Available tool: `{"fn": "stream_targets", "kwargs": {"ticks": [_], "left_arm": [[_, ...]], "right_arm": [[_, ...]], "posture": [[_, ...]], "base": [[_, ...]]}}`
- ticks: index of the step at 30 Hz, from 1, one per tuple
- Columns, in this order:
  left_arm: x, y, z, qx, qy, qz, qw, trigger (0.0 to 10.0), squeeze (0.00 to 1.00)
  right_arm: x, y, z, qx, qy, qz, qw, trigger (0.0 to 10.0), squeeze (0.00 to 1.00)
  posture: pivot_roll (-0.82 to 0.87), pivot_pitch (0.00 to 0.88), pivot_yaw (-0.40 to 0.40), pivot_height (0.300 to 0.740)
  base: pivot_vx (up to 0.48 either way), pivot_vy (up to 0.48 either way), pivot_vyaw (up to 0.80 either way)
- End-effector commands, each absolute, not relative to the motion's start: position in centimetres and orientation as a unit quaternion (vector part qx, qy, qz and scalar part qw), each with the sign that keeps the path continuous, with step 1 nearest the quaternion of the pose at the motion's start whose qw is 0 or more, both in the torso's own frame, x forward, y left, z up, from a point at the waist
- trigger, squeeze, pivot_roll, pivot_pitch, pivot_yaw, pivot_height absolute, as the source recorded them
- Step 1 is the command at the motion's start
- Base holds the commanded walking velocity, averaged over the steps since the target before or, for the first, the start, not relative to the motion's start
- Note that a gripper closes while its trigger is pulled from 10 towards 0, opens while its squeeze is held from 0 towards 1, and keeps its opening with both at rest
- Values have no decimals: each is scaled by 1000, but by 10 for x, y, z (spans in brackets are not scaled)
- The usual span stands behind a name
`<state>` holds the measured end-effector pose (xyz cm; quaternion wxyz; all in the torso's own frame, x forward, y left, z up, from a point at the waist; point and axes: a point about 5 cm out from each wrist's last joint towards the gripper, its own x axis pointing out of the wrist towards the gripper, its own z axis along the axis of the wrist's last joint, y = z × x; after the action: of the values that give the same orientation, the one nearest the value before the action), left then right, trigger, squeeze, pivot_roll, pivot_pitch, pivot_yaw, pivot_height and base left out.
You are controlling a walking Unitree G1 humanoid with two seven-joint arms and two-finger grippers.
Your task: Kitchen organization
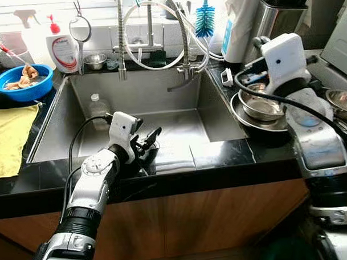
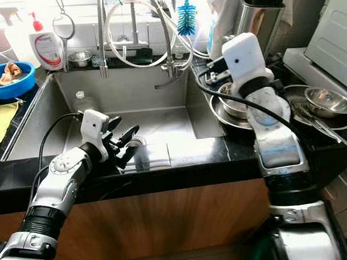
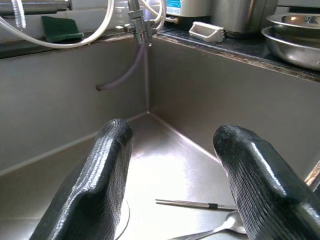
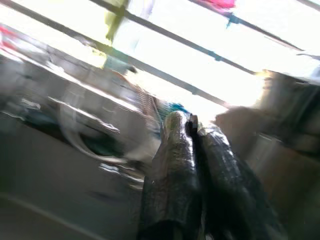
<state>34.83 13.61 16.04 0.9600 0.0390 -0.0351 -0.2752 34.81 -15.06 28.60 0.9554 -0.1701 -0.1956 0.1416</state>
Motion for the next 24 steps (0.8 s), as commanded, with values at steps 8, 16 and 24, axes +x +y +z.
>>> {"fn": "stream_targets", "kwargs": {"ticks": [8,16,24], "left_arm": [[348,137,167,37,-49,-273,960,10000,0],[348,137,167,38,-49,-272,960,10000,0],[347,136,165,41,-46,-274,960,10000,0]], "right_arm": [[334,-126,265,-29,-170,286,943,10000,0],[341,-141,240,19,-129,275,953,10000,0],[349,-158,210,59,-74,227,969,10000,0]], "posture": [[46,0,-65,740],[48,0,-66,740],[46,0,-64,740]], "base": [[0,0,0],[0,0,0],[0,0,0]]}}
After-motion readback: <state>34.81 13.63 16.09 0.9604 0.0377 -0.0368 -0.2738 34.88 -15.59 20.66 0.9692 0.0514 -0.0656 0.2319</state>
